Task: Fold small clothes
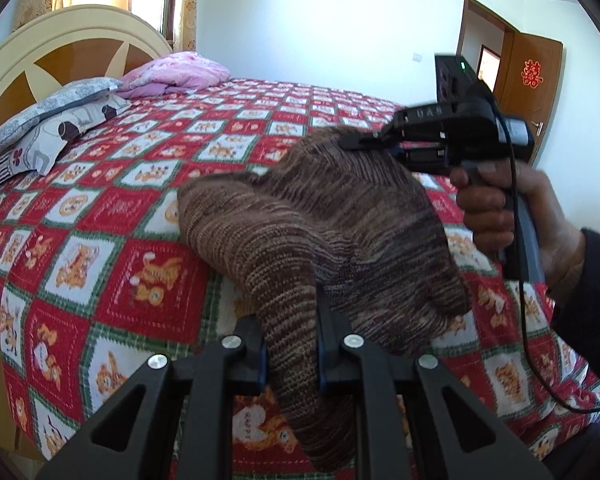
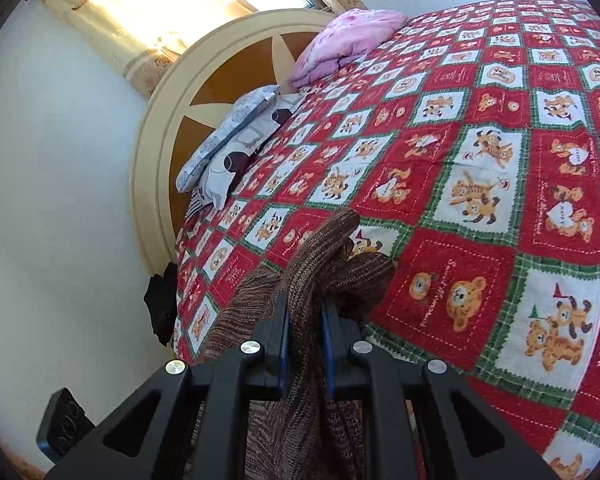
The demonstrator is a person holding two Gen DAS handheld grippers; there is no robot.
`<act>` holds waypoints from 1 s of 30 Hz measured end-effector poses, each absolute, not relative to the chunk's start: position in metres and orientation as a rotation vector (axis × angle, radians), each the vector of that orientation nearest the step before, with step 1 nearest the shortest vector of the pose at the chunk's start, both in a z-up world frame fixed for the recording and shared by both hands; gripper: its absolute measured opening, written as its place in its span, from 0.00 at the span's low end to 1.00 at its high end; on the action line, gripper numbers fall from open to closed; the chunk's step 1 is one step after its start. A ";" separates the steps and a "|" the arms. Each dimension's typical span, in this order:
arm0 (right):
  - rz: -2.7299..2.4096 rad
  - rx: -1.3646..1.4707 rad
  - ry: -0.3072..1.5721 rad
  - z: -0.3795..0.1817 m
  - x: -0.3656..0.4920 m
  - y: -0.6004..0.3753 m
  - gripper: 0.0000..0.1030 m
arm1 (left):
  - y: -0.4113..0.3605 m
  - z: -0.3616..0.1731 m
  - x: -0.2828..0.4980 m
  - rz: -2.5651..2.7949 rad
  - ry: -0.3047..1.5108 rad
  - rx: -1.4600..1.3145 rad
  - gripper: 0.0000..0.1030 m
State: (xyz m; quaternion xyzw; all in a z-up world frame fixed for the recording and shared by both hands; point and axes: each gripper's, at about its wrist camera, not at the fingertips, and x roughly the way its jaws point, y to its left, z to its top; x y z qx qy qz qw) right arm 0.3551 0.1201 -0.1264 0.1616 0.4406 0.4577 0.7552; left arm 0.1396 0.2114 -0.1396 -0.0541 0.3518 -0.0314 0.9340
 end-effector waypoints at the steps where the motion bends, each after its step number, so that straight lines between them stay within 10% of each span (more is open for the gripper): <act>1: 0.996 0.347 0.962 -0.127 0.356 0.122 0.13 | 0.210 -0.143 0.139 -0.062 0.726 -0.107 0.17; 22: 0.874 0.333 1.080 -0.173 0.371 0.128 0.17 | 0.203 -0.170 0.138 -0.032 0.742 -0.062 0.21; 30: 0.871 0.423 1.062 -0.169 0.358 0.067 0.43 | 0.211 -0.140 0.121 0.019 0.657 -0.039 0.49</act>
